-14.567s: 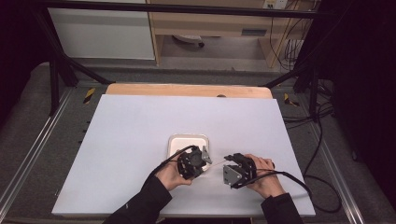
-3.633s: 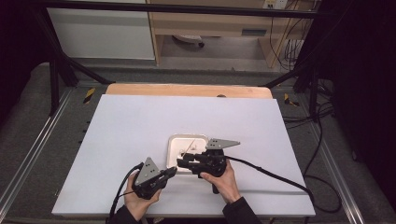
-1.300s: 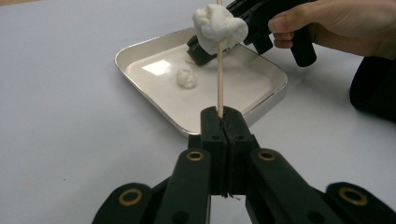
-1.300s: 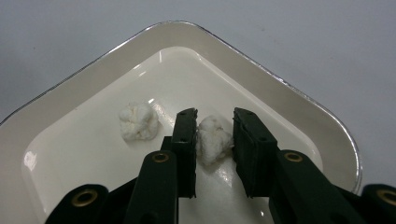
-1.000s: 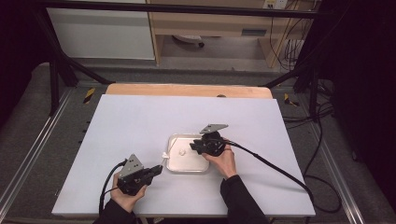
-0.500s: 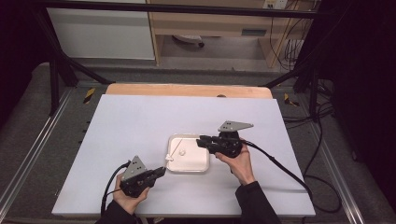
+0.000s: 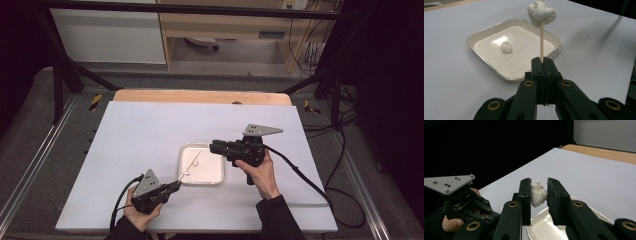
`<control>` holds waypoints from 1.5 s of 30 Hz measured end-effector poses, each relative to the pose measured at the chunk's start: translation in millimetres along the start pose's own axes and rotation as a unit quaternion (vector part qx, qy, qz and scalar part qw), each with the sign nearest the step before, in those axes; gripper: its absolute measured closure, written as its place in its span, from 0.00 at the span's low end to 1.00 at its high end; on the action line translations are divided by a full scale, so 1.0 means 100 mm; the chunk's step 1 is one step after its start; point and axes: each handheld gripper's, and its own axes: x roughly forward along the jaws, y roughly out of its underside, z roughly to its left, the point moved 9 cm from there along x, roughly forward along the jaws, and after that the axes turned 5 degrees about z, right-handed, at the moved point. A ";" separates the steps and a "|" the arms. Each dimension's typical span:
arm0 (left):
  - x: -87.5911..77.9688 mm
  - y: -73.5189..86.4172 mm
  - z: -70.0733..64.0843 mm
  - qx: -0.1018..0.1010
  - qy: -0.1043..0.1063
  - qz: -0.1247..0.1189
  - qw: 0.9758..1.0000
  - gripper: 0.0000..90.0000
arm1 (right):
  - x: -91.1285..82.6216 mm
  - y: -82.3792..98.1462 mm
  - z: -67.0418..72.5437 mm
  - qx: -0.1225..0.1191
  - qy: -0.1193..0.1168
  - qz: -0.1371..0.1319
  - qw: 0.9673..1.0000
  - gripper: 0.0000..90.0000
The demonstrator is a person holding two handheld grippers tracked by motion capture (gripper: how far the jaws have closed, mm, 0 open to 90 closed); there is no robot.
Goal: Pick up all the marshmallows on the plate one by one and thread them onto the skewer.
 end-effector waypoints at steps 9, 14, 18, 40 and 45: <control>0.00 -0.01 -0.04 0.006 0.004 -0.002 1.000 0.98 | 0.13 0.02 0.02 0.019 -0.022 0.006 1.000 0.82; 0.00 -0.01 -0.04 0.007 0.004 -0.003 1.000 0.98 | 0.15 0.04 0.04 0.028 -0.030 0.010 0.999 0.83; -0.01 -0.02 -0.04 0.008 0.004 -0.005 1.000 0.99 | 0.17 0.04 0.04 0.031 -0.036 0.010 0.999 0.83; 0.01 0.02 -0.04 0.019 0.000 0.007 1.000 0.99 | 0.27 0.16 0.09 0.037 -0.055 0.031 0.997 0.89; 0.01 0.02 -0.05 0.024 -0.001 0.005 1.000 0.99 | 0.27 0.18 0.11 0.035 -0.059 0.034 0.997 0.90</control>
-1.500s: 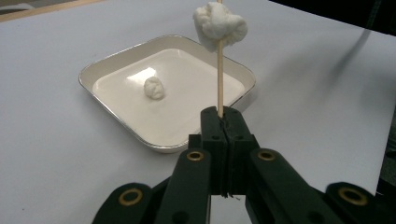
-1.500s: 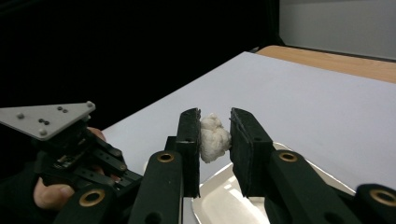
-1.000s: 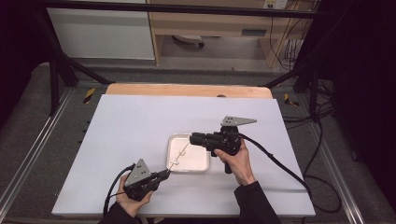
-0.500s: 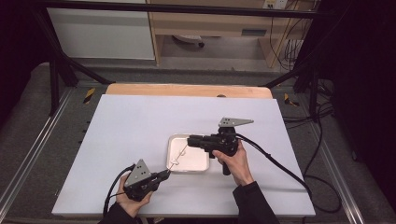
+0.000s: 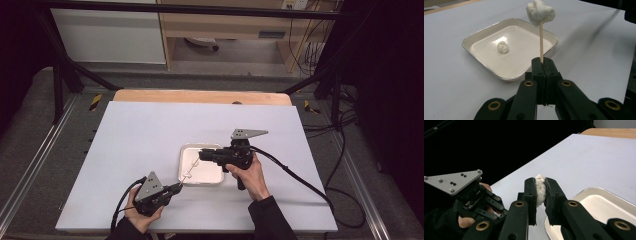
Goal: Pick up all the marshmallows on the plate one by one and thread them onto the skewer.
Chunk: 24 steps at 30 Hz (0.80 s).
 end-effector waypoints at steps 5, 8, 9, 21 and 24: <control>0.00 0.00 0.00 0.004 -0.005 -0.001 1.000 0.99 | 0.01 0.01 0.02 -0.001 -0.005 -0.001 1.000 0.90; 0.00 0.01 0.01 0.006 -0.007 0.001 1.000 0.99 | 0.02 0.02 0.03 -0.002 -0.009 0.000 1.000 0.91; 0.01 0.01 0.01 0.008 -0.008 0.003 1.000 0.99 | 0.03 0.03 0.03 -0.002 -0.009 0.000 1.000 0.91; 0.03 0.01 0.00 0.014 -0.014 0.009 1.000 0.99 | 0.05 0.06 0.09 -0.008 -0.022 0.003 1.000 0.92; 0.04 0.02 -0.01 0.014 -0.014 0.011 1.000 0.99 | 0.06 0.07 0.10 -0.012 -0.022 0.006 1.000 0.92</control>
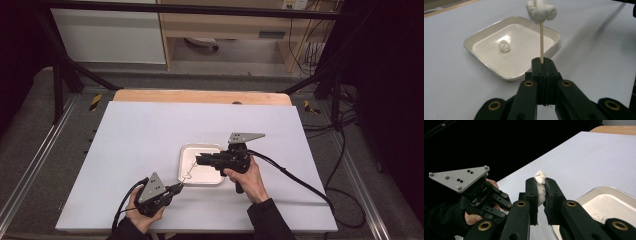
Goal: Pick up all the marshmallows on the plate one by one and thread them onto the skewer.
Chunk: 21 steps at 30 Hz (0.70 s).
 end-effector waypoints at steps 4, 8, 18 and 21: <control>-0.01 -0.01 0.00 -0.003 0.000 -0.002 1.000 0.99 | 0.01 0.01 0.00 -0.004 0.002 0.000 1.000 0.92; -0.01 -0.01 -0.01 -0.005 0.004 0.001 1.000 0.99 | 0.00 0.02 0.01 -0.004 0.002 0.004 1.000 0.92; -0.01 -0.01 0.00 0.002 -0.006 0.006 1.000 0.99 | 0.02 0.05 0.01 -0.007 0.003 0.012 1.000 0.92; -0.01 -0.01 0.00 0.005 -0.006 0.007 1.000 0.99 | 0.03 0.06 0.01 -0.006 0.003 0.013 1.000 0.92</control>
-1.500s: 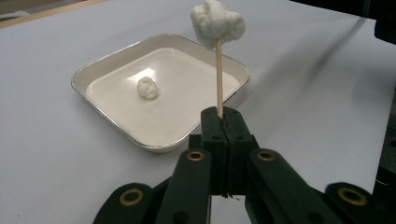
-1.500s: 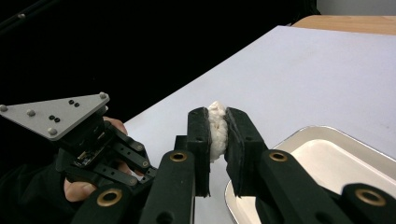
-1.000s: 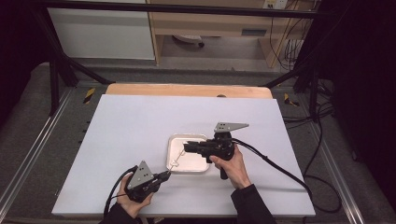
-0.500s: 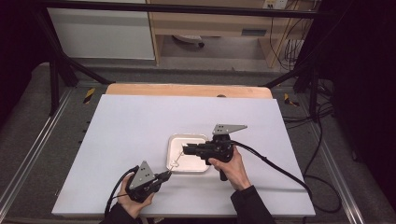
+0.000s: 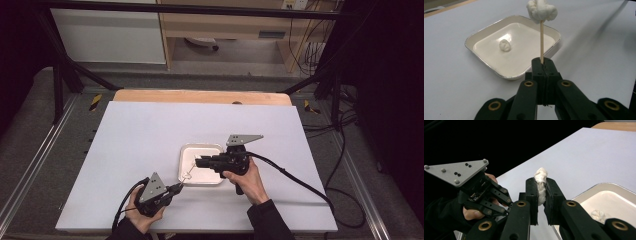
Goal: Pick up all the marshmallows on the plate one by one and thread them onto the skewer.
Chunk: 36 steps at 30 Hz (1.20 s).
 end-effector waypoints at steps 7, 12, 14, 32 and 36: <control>0.02 0.00 -0.01 0.002 0.001 0.004 1.000 0.99 | 0.01 0.01 0.01 0.001 -0.004 0.002 1.000 0.92; 0.02 0.00 -0.01 0.001 0.002 0.005 1.000 0.99 | 0.02 0.03 0.01 -0.003 -0.001 0.003 1.000 0.92; 0.03 0.00 -0.01 -0.001 0.002 0.005 1.000 0.99 | 0.02 0.03 0.01 -0.004 -0.002 0.003 1.000 0.92; 0.04 0.00 -0.01 0.000 0.005 0.010 1.000 0.99 | 0.06 0.08 0.02 -0.005 -0.006 0.011 1.000 0.92; 0.03 -0.03 0.01 -0.001 0.005 0.004 1.000 0.99 | 0.04 0.06 -0.01 -0.007 0.003 0.011 1.000 0.92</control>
